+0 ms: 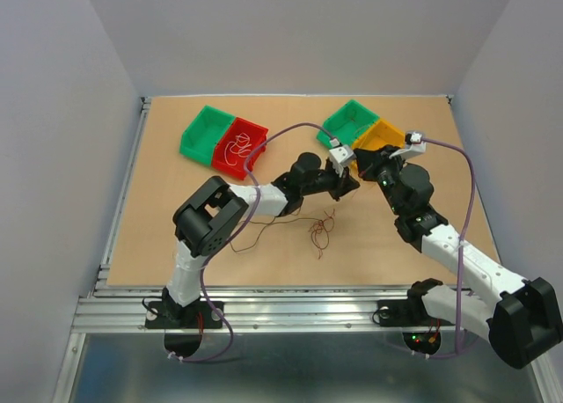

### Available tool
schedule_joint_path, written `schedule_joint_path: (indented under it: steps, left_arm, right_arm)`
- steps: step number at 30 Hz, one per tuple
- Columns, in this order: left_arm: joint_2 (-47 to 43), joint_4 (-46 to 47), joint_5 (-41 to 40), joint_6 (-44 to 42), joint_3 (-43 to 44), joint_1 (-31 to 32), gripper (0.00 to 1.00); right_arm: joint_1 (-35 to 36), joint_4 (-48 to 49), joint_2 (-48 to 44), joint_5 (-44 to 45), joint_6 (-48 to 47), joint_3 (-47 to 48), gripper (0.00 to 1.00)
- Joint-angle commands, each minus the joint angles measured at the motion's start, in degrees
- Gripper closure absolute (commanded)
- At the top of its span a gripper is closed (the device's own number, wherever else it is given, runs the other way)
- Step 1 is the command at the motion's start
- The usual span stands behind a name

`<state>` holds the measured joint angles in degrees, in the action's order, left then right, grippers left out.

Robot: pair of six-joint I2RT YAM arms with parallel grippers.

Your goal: Untangle the cables

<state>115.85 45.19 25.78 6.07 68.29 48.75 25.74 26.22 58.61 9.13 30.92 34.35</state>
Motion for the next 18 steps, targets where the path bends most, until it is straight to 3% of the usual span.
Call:
schedule_joint_path:
  steps: [1,8,18]
  left_arm:
    - [-5.3,4.7,-2.9,-1.7,-0.3,-0.1,1.0]
    - [-9.8,8.4,-3.6,-3.4,-5.6,-1.5,1.0]
    - [-14.3,8.3,1.3,-2.6,-7.3,-2.3,1.0]
  right_arm:
    - [0.7,3.7,-0.8,1.2,0.4,1.0,0.99]
    - [0.7,2.4,-3.1,2.9,0.0,-1.2,0.98]
    - [0.6,1.4,-4.8,2.5,-0.4,-1.7,0.95]
